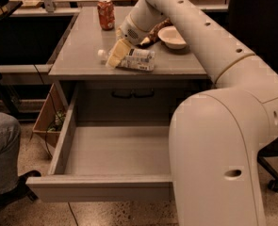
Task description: Pick blue plastic bottle from top drawer and place on counter
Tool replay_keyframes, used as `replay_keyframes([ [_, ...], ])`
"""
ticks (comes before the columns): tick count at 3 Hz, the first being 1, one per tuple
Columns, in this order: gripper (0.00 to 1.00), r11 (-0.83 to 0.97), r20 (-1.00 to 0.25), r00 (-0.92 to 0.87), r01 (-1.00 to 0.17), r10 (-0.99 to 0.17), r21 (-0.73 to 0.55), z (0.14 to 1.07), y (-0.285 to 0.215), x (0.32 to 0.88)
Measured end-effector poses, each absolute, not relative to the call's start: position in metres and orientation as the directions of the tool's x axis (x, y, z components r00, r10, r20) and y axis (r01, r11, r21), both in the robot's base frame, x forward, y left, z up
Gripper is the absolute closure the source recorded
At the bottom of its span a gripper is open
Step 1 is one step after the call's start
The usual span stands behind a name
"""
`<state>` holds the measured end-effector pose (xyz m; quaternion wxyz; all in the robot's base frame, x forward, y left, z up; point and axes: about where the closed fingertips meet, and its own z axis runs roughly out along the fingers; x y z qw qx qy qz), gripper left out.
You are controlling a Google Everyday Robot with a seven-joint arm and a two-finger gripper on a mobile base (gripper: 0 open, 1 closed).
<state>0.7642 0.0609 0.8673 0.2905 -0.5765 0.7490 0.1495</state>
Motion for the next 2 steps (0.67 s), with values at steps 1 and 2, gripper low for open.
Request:
replay_keyframes([
  [1,0.00,0.296,-0.608,-0.170,-0.949,-0.776,-0.113,0.869,0.053,0.762],
  [2,0.00,0.333,-0.610,-0.191,-0.934,-0.769,-0.127,0.880,-0.009,0.744],
])
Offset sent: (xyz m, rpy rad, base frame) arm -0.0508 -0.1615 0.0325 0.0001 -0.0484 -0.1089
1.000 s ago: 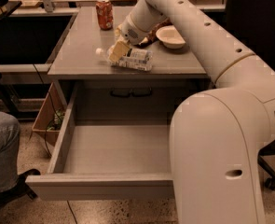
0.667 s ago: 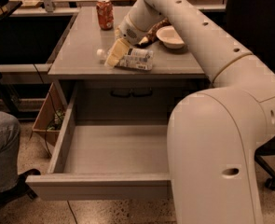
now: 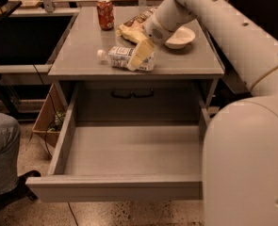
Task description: Pick blue plastic bottle from top drawer and place on counter
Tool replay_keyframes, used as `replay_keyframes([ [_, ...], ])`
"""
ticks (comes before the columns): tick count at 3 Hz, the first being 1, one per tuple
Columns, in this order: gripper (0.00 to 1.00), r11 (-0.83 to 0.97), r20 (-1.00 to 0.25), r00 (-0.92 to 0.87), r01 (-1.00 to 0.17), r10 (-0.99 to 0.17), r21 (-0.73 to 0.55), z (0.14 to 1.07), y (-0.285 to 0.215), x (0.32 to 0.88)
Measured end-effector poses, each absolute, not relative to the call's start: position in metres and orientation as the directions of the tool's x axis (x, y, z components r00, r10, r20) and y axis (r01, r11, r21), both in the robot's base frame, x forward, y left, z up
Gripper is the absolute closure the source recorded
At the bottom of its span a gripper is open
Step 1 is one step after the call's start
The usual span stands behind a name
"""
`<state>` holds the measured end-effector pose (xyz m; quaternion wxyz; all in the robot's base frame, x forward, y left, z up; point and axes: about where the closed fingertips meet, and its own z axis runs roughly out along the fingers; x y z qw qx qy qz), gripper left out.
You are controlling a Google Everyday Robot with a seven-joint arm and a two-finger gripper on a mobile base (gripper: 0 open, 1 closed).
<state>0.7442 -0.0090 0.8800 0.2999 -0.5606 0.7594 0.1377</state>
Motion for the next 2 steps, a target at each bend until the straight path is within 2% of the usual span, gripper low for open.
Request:
replay_keyframes([
  [1,0.00,0.381,-0.636,-0.197,-0.910,-0.746,-0.166,0.899,-0.078,0.712],
  [2,0.00,0.420,-0.632,-0.234,-0.893,-0.739,-0.161,0.895,-0.113,0.703],
])
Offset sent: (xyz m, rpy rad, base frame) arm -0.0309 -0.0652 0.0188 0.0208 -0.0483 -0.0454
